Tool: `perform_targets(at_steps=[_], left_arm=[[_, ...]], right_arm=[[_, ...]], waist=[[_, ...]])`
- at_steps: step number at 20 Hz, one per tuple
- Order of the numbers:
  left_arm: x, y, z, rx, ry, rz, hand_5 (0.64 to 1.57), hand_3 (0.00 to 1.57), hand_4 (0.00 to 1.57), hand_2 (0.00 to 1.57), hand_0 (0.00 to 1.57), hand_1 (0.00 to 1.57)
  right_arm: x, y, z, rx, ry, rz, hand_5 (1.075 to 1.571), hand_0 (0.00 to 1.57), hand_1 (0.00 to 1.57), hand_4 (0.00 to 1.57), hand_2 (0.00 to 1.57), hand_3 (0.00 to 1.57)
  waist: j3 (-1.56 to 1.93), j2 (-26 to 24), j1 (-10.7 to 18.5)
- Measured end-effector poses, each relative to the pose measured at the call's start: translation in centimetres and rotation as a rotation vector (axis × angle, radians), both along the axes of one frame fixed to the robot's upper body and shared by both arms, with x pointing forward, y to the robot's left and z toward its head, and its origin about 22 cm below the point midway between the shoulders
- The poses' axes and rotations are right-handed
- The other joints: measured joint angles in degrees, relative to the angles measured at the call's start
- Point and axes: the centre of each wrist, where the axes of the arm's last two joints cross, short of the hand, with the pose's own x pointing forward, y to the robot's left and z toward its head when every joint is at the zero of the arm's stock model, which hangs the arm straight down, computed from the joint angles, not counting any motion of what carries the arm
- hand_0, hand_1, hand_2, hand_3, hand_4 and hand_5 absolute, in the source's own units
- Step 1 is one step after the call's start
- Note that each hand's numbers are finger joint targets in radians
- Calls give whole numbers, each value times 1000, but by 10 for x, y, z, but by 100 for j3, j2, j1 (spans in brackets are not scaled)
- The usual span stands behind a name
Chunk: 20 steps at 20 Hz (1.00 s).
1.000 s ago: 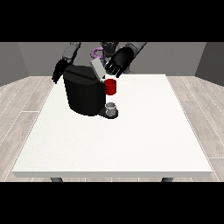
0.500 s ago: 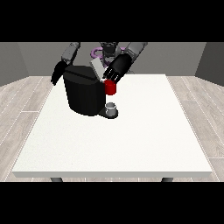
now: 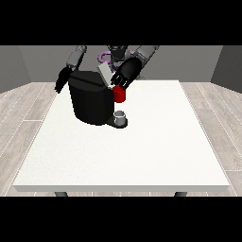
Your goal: Insert the coffee pod into the coffee machine and close the lid
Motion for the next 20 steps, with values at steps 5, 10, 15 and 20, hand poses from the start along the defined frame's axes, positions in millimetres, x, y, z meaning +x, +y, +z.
perform_targets(at_steps=[5,10,15,20], left_arm=[[0,5,4,-7,-41,4,1571,1199,352,1245,1212,1212],[-1,9,8,-8,-52,3,1571,1170,351,1198,1180,1180],[-1,9,7,31,-97,10,1571,1104,0,1228,1216,1216],[-2,7,9,108,-135,14,1571,1050,0,1178,1160,1160]], right_arm=[[3,-2,5,10,-20,0,1571,0,0,0,0,0],[2,-4,5,-1,-5,5,1571,0,0,141,0,0],[4,-3,10,4,-19,0,1571,0,0,0,0,0],[4,-2,9,1,-35,-6,1571,0,0,0,0,0]], waist=[[1,119,-27],[0,60,-71],[1,116,-55],[4,173,-77]])
